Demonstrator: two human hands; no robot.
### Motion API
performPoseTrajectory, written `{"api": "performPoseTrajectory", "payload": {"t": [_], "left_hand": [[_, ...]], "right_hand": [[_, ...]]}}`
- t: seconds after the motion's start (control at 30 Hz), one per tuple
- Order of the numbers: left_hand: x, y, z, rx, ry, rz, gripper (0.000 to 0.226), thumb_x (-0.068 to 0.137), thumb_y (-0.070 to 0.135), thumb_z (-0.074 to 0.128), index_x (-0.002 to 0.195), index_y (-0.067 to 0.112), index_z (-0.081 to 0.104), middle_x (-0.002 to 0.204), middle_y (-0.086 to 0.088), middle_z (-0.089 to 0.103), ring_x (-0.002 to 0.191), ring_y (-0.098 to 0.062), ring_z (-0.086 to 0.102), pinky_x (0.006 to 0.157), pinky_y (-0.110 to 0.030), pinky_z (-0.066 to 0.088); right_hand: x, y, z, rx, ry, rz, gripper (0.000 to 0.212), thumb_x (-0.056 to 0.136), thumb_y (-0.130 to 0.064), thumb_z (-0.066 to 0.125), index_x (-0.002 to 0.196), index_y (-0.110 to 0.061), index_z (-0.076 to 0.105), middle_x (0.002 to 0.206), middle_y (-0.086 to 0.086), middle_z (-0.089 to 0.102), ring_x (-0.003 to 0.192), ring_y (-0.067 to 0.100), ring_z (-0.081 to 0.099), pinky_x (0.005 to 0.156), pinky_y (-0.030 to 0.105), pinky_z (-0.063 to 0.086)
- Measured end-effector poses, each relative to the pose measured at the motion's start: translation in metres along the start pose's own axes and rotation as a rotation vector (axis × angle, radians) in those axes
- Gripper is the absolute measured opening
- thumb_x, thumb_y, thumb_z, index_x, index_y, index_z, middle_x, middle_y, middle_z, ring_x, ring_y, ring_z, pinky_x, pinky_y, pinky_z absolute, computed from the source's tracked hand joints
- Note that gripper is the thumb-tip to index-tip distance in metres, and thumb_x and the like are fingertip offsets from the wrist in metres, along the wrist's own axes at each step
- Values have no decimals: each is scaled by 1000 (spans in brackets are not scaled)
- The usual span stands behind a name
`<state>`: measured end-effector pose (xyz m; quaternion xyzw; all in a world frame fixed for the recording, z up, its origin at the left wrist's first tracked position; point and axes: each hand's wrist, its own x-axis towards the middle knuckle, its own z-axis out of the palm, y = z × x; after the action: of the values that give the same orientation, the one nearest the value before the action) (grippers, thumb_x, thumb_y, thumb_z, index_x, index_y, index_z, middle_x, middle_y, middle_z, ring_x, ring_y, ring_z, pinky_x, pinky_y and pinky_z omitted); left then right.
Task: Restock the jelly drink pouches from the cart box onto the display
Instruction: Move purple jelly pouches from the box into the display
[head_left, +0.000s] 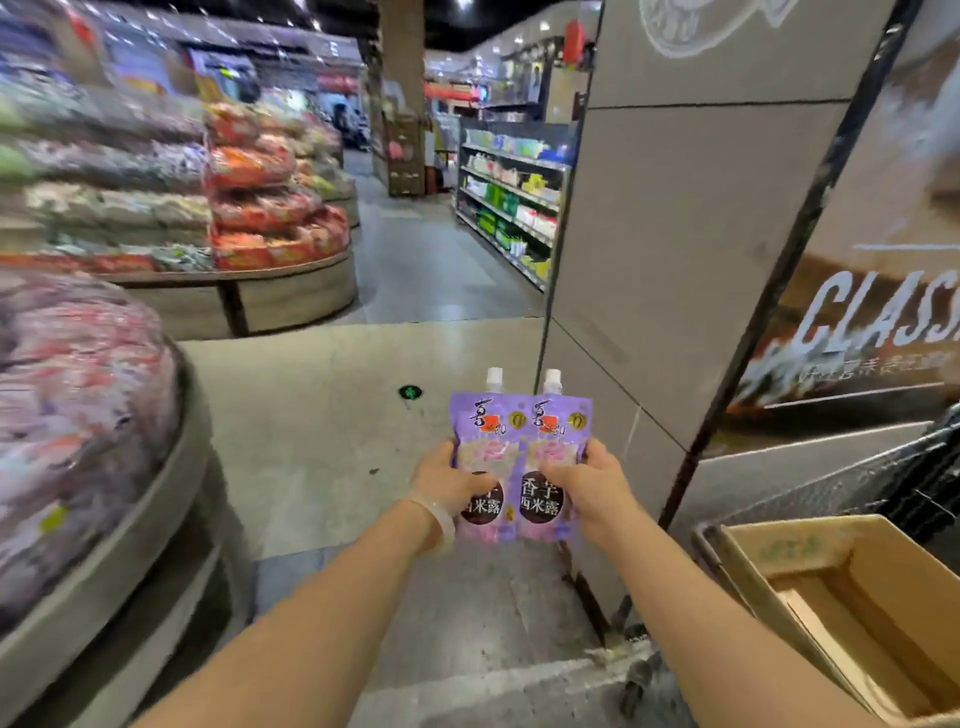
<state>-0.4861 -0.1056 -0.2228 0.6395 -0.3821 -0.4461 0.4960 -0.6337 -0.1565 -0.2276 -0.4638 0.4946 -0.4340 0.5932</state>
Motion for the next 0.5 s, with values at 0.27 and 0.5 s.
{"api": "performPoseTrajectory", "payload": {"t": [0.27,0.5], "left_hand": [[-93,-30,-227,-63,301,-26,34,79,-11,65,110,3,58,96,-9,63,81,-21,61,65,-19,52],[-191,-64,-381,-156,584,-38,33,79,-13,64,107,3,58,92,-13,66,80,-25,64,77,-42,56]], "right_hand": [[-85,31,222,-57,-332,-31,29,80,13,57,82,-16,59,87,12,66,76,25,61,80,48,53],[-170,60,383,-89,-630,-18,30,79,16,57,92,-11,61,93,13,68,79,25,64,75,38,54]]}}
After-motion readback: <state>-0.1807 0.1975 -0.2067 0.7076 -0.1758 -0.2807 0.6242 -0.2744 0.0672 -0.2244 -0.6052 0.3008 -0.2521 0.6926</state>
